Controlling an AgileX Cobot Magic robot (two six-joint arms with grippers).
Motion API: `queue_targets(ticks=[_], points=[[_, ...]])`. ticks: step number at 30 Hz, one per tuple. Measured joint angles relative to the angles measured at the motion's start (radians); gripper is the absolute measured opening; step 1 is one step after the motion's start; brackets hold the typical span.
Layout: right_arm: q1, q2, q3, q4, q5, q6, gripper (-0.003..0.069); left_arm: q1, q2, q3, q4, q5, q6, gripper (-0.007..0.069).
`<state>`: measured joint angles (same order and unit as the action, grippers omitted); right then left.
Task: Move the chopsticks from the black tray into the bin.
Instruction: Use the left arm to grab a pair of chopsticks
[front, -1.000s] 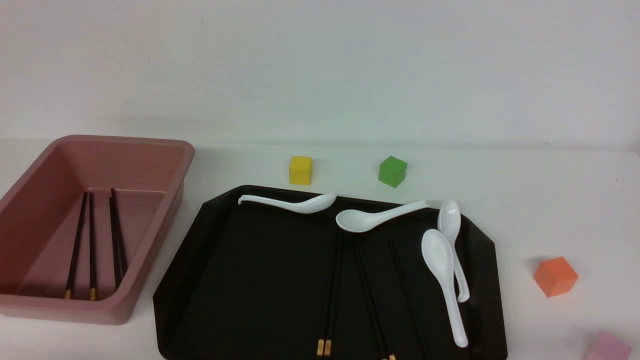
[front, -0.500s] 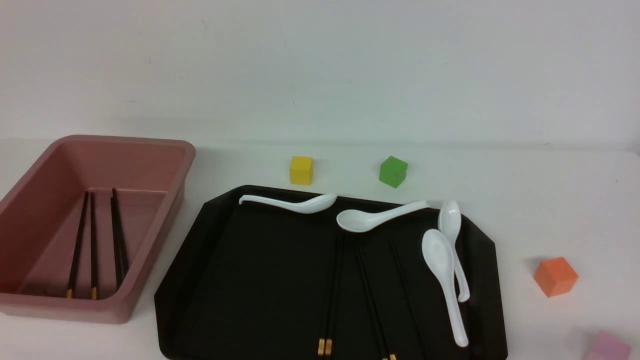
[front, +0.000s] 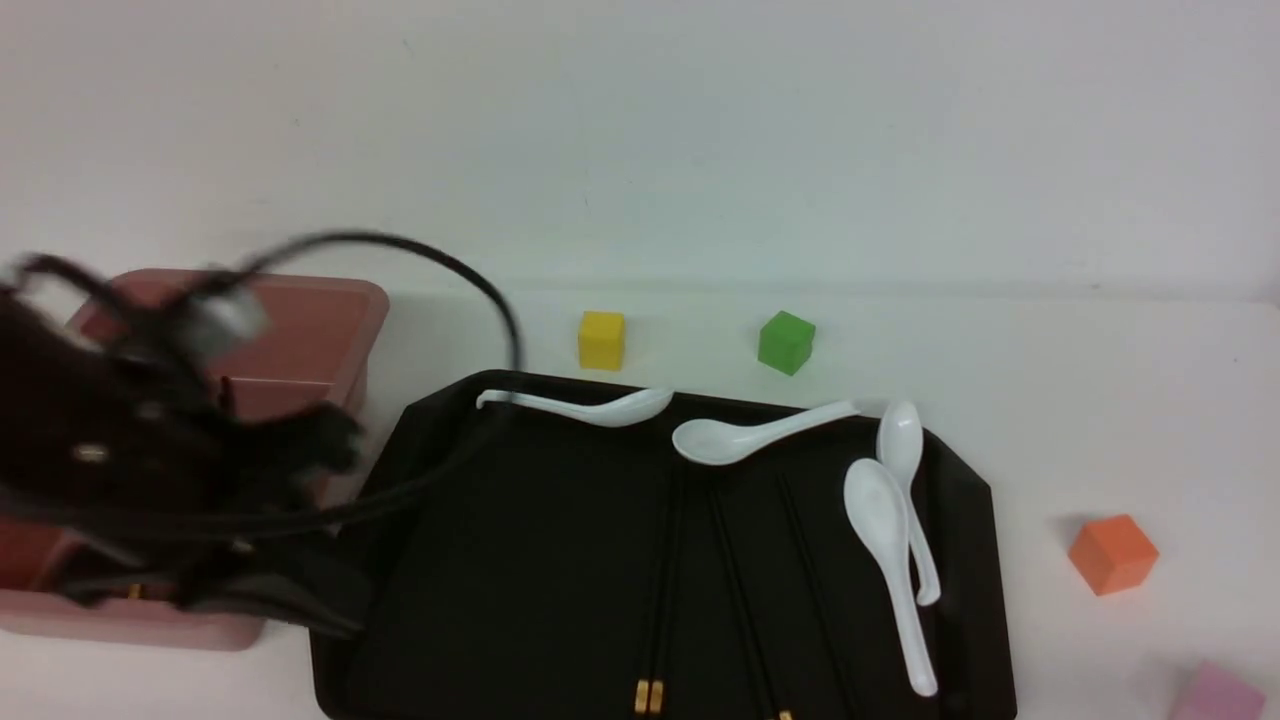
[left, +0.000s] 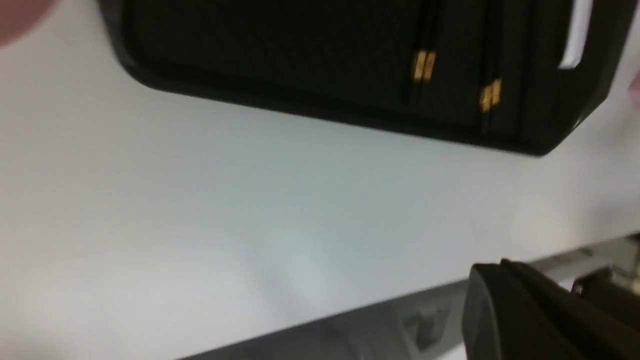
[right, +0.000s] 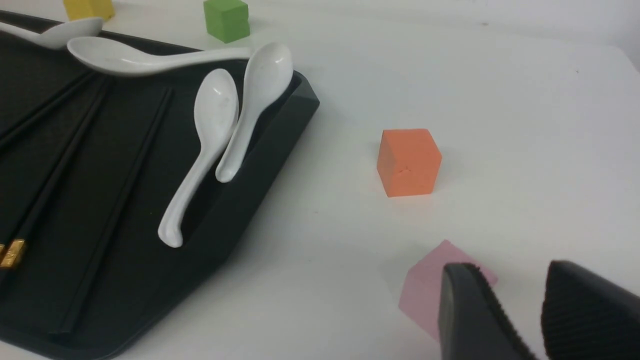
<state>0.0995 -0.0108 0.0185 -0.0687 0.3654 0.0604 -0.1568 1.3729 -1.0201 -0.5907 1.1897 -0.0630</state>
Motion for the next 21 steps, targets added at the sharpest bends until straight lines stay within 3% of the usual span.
queue_targets(ticks=[4, 9, 10, 12, 17, 21], points=[[0.000, 0.000, 0.000, 0.000, 0.000, 0.000, 0.0242, -0.178, 0.151, -0.016, -0.025, -0.053, -0.006, -0.0013], [0.000, 0.000, 0.000, 0.000, 0.000, 0.000, 0.0242, -0.344, 0.287, -0.090, 0.072, -0.201, -0.181, -0.0013], [0.000, 0.000, 0.000, 0.000, 0.000, 0.000, 0.0242, -0.390, 0.325, -0.121, 0.144, -0.248, -0.273, -0.0013], [0.000, 0.000, 0.000, 0.000, 0.000, 0.000, 0.0242, -0.424, 0.352, -0.157, 0.209, -0.266, -0.343, -0.0009], [0.000, 0.000, 0.000, 0.000, 0.000, 0.000, 0.0242, -0.571, 0.466, -0.325, 0.517, -0.247, -0.636, 0.0083], [0.000, 0.000, 0.000, 0.000, 0.000, 0.000, 0.0242, -0.615, 0.524, -0.402, 0.656, -0.221, -0.728, 0.0171]])
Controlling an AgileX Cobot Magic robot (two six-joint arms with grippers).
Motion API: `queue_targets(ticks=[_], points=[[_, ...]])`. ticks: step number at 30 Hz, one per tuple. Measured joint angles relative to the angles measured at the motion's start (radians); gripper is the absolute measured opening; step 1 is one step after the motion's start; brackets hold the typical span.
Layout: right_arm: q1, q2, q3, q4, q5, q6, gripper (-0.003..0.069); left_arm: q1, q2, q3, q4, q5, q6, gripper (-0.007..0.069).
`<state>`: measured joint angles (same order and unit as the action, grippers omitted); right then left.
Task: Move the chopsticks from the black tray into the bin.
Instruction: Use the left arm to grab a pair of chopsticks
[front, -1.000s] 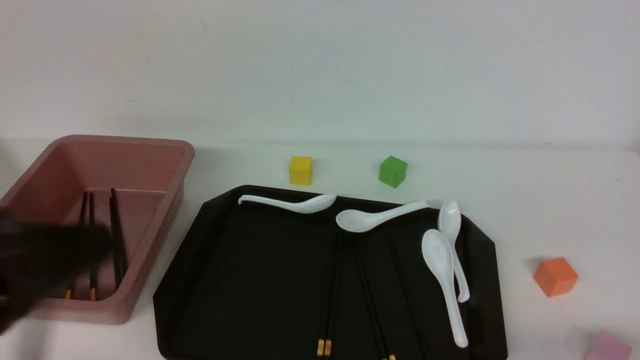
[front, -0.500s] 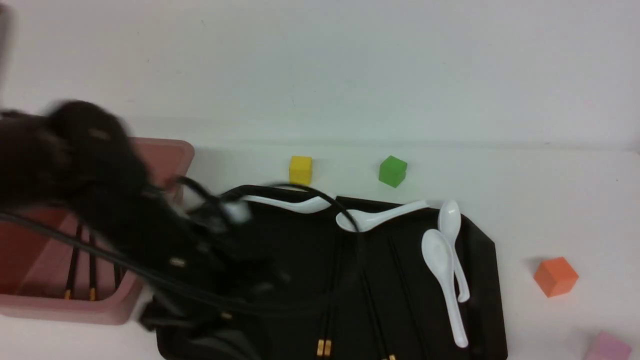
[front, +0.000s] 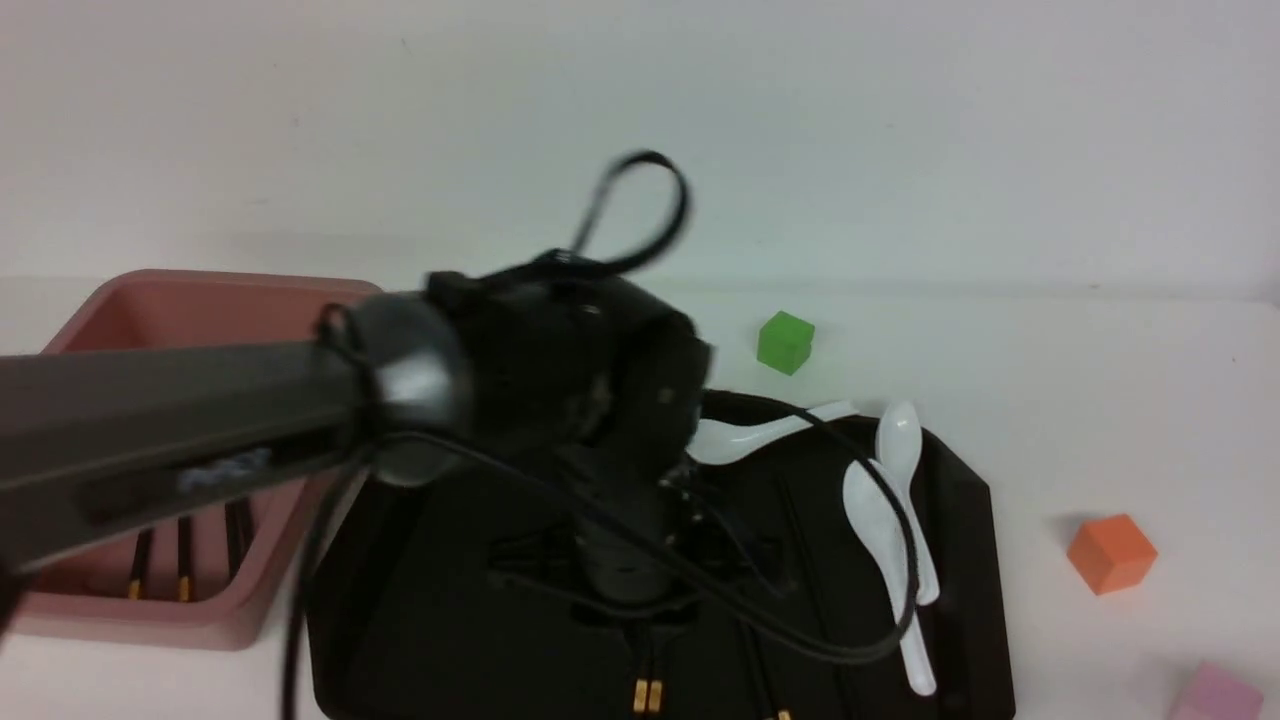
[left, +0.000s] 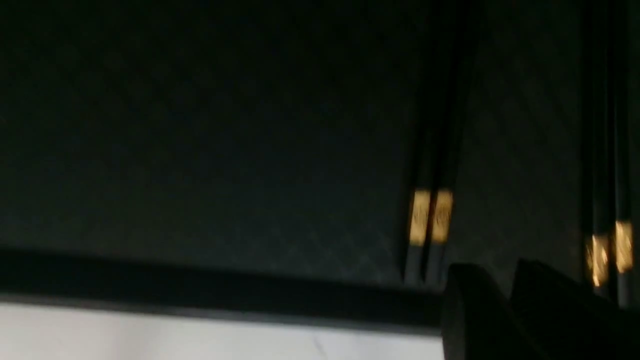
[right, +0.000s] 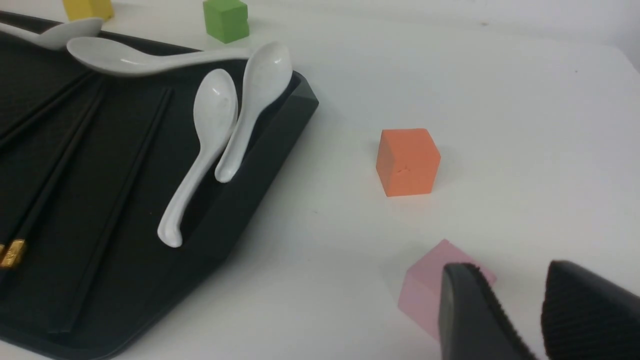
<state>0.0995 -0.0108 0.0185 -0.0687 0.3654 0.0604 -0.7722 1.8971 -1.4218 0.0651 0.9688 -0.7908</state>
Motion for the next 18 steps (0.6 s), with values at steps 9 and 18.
queue_targets(ticks=[9, 18], points=[[0.000, 0.000, 0.000, 0.000, 0.000, 0.000, 0.0242, -0.003, 0.073, -0.042, 0.062, -0.044, -0.029, 0.0302], [0.000, 0.000, 0.000, 0.000, 0.000, 0.000, 0.0242, -0.003, 0.127, -0.042, 0.126, -0.109, -0.019, 0.0306]])
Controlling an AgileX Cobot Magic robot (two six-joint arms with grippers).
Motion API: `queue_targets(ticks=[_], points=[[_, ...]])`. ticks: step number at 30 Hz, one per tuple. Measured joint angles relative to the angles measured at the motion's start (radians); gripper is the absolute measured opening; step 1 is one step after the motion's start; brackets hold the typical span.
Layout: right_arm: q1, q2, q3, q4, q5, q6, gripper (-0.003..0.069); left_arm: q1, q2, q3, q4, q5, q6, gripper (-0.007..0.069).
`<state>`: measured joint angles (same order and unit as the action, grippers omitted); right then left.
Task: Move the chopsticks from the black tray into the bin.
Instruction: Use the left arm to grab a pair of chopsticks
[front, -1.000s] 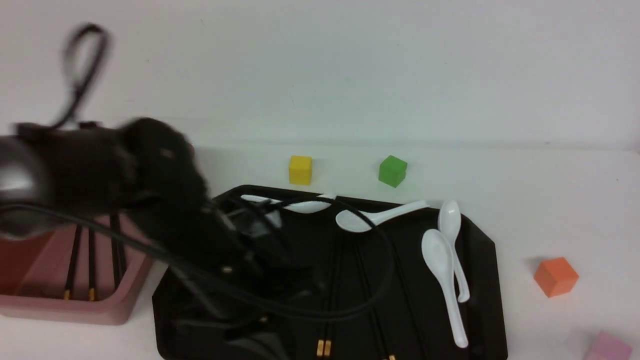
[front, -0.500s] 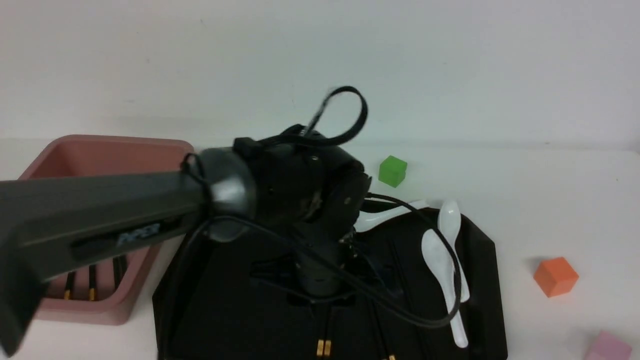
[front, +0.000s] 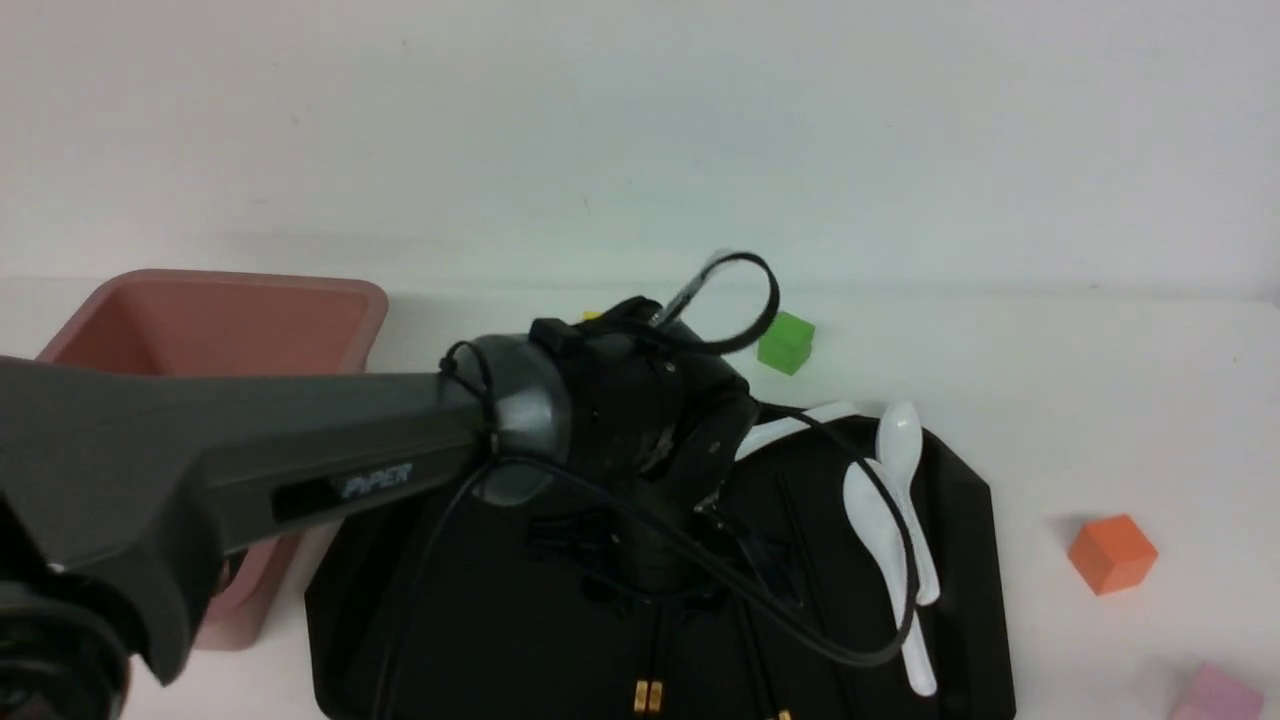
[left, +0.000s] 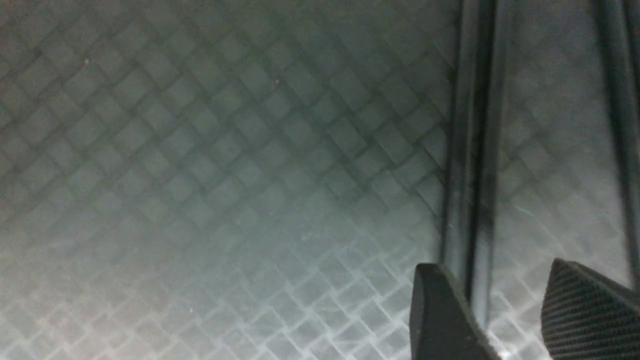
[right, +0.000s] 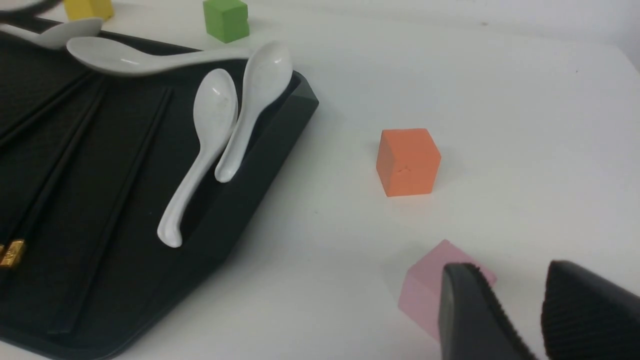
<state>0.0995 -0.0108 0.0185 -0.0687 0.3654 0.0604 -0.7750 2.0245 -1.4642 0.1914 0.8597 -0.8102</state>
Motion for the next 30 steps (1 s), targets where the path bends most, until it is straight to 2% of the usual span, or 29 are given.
queue_targets(ticks=[15, 18, 20, 21, 23, 30], points=[[0.000, 0.000, 0.000, 0.000, 0.000, 0.000, 0.0242, 0.000, 0.074, -0.013, 0.025, -0.004, 0.002, 0.0301], [0.000, 0.000, 0.000, 0.000, 0.000, 0.000, 0.0242, 0.000, 0.078, -0.018, 0.017, -0.002, 0.002, 0.0261], [0.000, 0.000, 0.000, 0.000, 0.000, 0.000, 0.0242, 0.000, 0.079, -0.019, 0.007, -0.004, 0.001, 0.0204], [0.000, 0.000, 0.000, 0.000, 0.000, 0.000, 0.0242, 0.000, 0.079, -0.019, 0.003, -0.008, -0.009, 0.0148], [0.000, 0.000, 0.000, 0.000, 0.000, 0.000, 0.0242, 0.000, 0.079, -0.019, 0.003, -0.008, -0.025, 0.0102], [0.000, 0.000, 0.000, 0.000, 0.000, 0.000, 0.0242, 0.001, 0.044, -0.009, -0.074, 0.006, -0.060, 0.0106]])
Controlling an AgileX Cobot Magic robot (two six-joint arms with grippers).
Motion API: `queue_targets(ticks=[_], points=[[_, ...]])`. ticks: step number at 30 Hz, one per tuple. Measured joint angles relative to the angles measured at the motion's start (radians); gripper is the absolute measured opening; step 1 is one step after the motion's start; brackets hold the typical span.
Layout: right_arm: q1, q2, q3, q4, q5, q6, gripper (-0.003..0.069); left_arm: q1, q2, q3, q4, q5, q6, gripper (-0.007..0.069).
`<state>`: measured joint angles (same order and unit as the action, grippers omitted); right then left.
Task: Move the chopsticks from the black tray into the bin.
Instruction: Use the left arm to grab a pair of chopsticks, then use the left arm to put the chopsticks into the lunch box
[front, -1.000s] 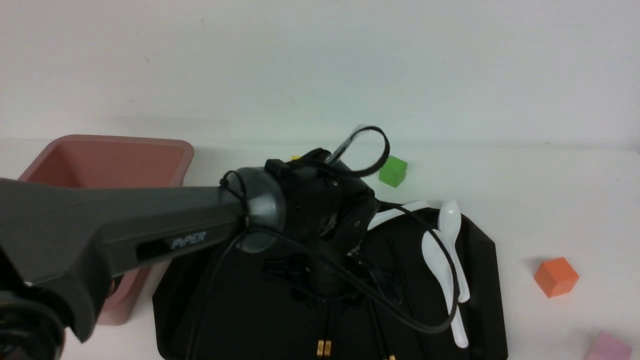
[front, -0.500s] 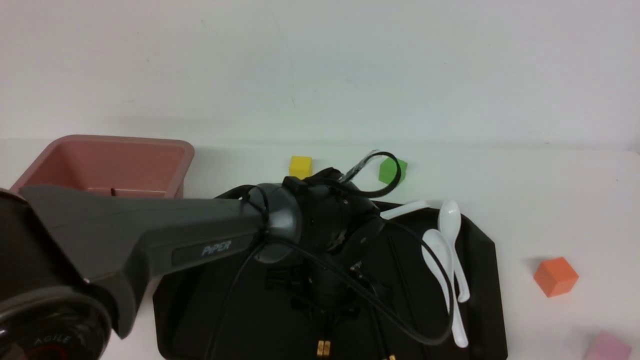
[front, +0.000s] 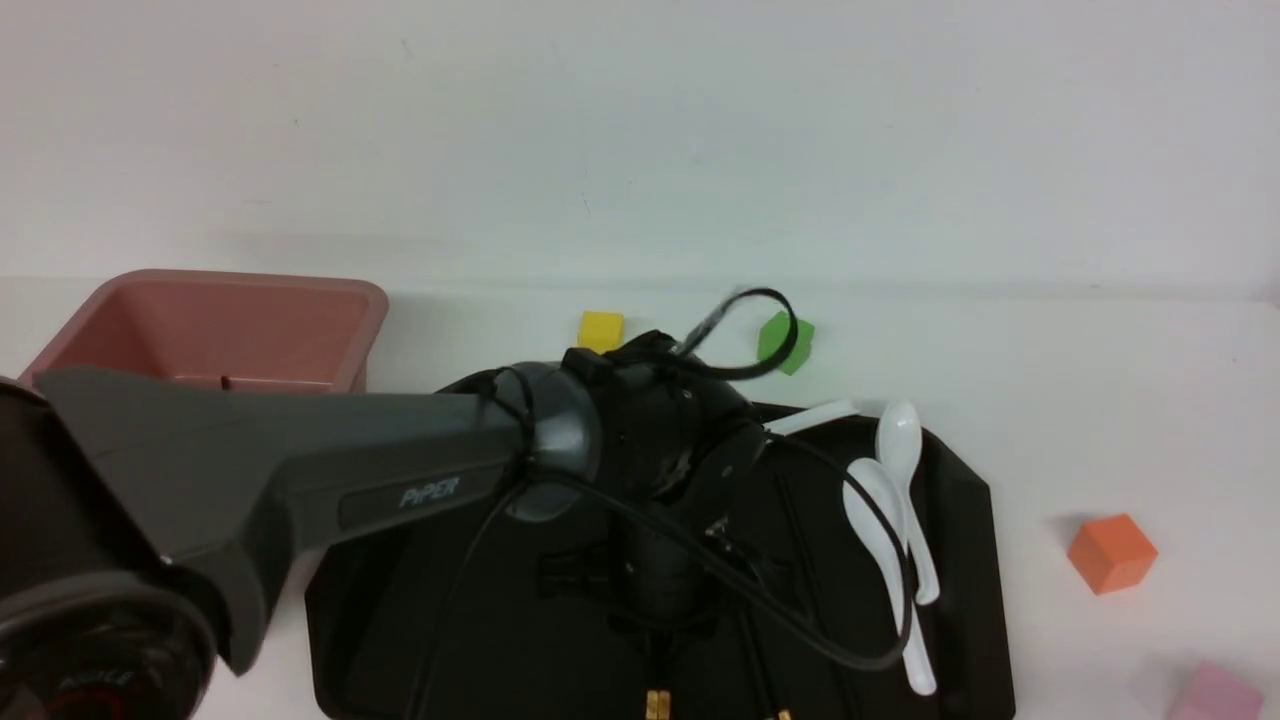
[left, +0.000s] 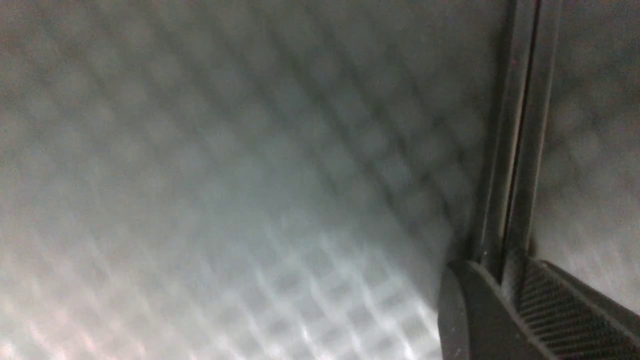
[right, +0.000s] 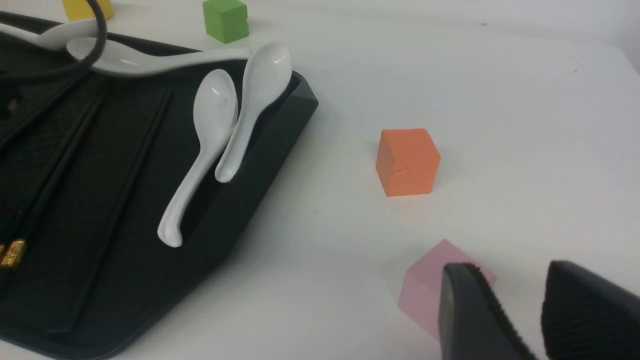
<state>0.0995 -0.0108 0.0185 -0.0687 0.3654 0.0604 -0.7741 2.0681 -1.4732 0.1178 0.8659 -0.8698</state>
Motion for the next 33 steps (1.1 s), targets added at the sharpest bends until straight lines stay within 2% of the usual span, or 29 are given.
queue_targets(ticks=[5, 12, 16, 20, 21, 22, 25, 30, 33], points=[[0.000, 0.000, 0.000, 0.000, 0.000, 0.000, 0.0242, -0.001, -0.145, 0.007, -0.030, 0.068, 0.018, 0.0106], [0.000, 0.000, 0.000, 0.000, 0.000, 0.000, 0.0242, 0.041, -0.425, 0.007, 0.056, 0.247, 0.081, 0.0106], [0.000, 0.000, 0.000, 0.000, 0.000, 0.000, 0.0242, 0.145, -0.550, 0.007, 0.113, 0.338, 0.093, 0.0106], [0.000, 0.000, 0.000, 0.000, 0.000, 0.000, 0.0242, 0.374, -0.637, 0.007, 0.134, 0.372, 0.120, 0.0106], [0.000, 0.000, 0.000, 0.000, 0.000, 0.000, 0.0242, 0.384, -0.638, 0.007, 0.134, 0.373, 0.121, 0.0106], [0.000, 0.000, 0.000, 0.000, 0.000, 0.000, 0.0242, 0.460, -0.642, 0.007, 0.132, 0.377, 0.140, 0.0106], [0.000, 0.000, 0.000, 0.000, 0.000, 0.000, 0.0242, 0.578, -0.629, 0.007, 0.129, 0.370, 0.164, 0.0106], [0.000, 0.000, 0.000, 0.000, 0.000, 0.000, 0.0242, 0.689, -0.562, 0.007, 0.117, 0.333, 0.171, 0.0106], [0.000, 0.000, 0.000, 0.000, 0.000, 0.000, 0.0242, 0.719, -0.477, 0.007, 0.103, 0.307, 0.171, 0.0106]])
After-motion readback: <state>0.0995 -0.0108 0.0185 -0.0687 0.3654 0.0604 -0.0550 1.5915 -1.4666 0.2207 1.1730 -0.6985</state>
